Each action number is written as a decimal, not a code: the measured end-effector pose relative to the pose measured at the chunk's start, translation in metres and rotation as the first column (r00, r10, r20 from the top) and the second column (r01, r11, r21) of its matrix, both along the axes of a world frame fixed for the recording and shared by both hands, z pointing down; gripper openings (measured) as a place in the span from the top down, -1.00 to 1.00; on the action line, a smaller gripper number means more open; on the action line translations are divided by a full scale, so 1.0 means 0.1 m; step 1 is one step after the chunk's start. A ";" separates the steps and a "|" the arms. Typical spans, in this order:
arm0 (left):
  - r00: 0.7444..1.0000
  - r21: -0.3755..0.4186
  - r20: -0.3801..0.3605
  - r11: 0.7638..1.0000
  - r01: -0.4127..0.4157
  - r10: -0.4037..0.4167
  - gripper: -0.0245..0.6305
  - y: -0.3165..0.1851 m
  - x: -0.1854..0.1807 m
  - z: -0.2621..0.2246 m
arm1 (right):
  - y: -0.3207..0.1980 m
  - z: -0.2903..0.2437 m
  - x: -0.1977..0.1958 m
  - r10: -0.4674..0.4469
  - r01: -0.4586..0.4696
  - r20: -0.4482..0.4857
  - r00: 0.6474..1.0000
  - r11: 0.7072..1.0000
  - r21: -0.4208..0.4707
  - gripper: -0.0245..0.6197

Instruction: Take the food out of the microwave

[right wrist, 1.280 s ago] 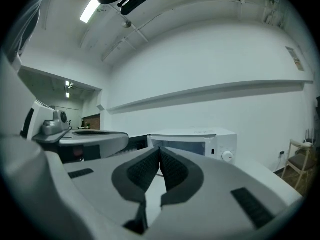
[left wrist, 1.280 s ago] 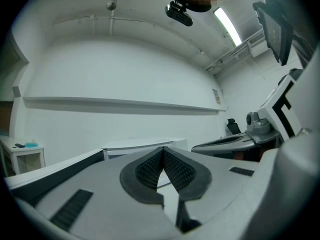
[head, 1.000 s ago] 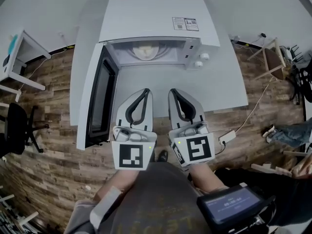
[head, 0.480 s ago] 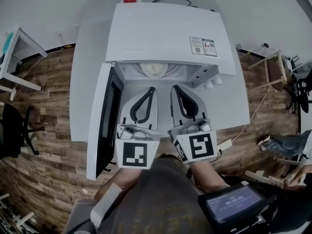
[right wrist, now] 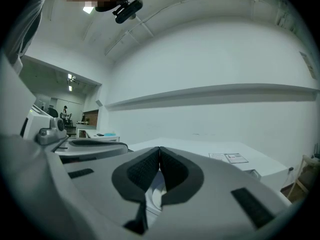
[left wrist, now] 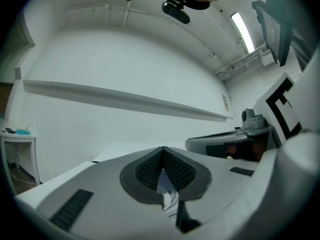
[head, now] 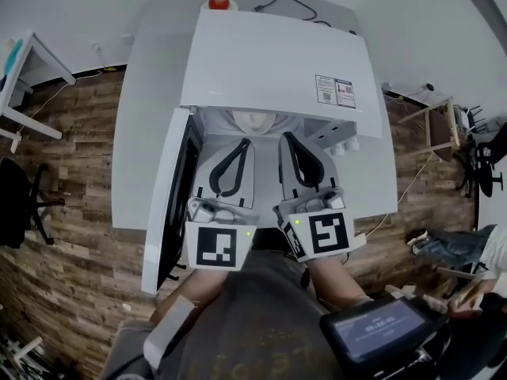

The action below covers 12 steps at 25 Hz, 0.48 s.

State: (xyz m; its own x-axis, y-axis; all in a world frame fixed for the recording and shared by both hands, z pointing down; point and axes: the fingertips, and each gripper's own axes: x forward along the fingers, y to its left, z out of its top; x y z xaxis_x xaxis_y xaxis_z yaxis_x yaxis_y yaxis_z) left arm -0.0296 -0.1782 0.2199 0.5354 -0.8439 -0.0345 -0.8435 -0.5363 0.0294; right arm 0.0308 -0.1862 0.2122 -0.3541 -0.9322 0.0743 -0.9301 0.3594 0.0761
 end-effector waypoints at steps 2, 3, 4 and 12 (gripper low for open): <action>1.000 0.009 0.007 1.000 0.004 -0.004 0.90 -0.02 0.02 0.00 | -0.03 0.03 0.02 0.000 0.000 0.001 1.000 1.000 -0.002 0.90; 1.000 0.015 0.008 1.000 0.008 -0.008 0.90 -0.04 0.02 -0.01 | -0.04 0.04 0.03 -0.004 0.004 0.001 1.000 1.000 -0.002 0.90; 1.000 0.021 0.010 1.000 0.013 -0.013 0.90 -0.05 0.03 -0.02 | -0.04 0.04 0.03 -0.011 0.011 0.001 1.000 1.000 -0.001 0.90; 0.997 0.074 0.050 0.996 0.058 -0.062 0.90 -0.06 0.21 -0.16 | -0.11 -0.09 0.12 -0.088 0.086 0.024 0.996 0.995 0.045 0.90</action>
State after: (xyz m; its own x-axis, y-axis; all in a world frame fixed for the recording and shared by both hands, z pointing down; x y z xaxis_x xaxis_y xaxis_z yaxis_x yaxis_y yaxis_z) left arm -0.0085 -0.1842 0.2038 0.4862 -0.8711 -0.0695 -0.8738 -0.4835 -0.0527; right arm 0.0429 -0.1970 0.2036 -0.4353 -0.9000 0.0237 -0.8973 0.4358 0.0695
